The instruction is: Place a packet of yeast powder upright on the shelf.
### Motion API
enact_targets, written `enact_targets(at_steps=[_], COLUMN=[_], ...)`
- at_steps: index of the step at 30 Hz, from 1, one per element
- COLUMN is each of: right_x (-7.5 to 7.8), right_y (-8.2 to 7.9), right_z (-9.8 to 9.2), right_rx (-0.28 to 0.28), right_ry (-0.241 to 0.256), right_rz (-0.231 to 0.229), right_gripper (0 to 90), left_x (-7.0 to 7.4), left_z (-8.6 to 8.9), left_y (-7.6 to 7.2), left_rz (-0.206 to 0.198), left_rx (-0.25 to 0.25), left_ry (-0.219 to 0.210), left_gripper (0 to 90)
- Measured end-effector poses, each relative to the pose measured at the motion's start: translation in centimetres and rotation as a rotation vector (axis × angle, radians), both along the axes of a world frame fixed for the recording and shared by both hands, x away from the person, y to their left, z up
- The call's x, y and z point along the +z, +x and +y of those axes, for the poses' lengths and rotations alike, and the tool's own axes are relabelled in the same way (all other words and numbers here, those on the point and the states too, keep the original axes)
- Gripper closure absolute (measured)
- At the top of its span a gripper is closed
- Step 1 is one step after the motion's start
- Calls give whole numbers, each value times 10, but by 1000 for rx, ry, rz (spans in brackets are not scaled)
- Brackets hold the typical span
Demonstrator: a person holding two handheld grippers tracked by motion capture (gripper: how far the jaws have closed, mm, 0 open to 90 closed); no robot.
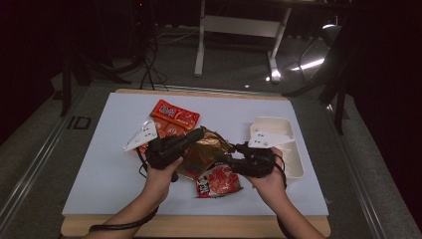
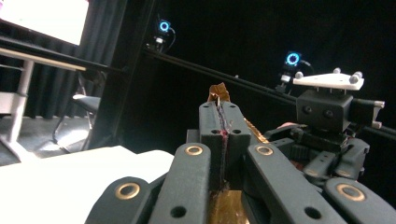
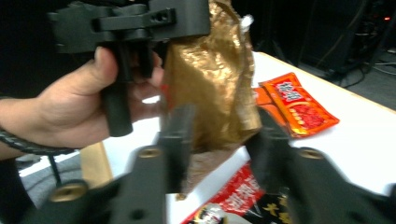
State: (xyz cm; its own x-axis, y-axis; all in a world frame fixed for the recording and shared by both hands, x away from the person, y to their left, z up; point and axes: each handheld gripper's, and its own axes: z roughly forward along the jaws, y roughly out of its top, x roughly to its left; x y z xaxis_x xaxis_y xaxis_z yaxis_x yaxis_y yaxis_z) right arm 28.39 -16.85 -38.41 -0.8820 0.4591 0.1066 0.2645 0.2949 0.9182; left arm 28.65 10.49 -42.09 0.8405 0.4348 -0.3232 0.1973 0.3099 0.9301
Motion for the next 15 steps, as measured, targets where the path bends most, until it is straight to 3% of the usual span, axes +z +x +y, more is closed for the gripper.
enact_targets(at_steps=[1, 2, 4, 11, 15], right_x=[1, 1, 3, 8, 13], right_y=[1, 1, 5, 6, 9], right_z=[-1, -1, -5, -7, -8], right_rx=[0, 0, 29, 59, 85], right_ry=[-10, -10, -12, -32, -52], right_rz=[-1, -1, 22, 33, 39], right_gripper=[758, 758, 850, 881, 891], left_x=[0, 0, 1, 4, 9], left_z=[0, -1, -1, 2, 6], left_y=[0, 0, 0, 2, 1], left_rz=[0, -9, -20, -25, -22], left_rx=[0, -7, -9, -30, -47], left_ry=[0, 4, 17, 58, 80], left_gripper=[900, 900, 900, 879, 707])
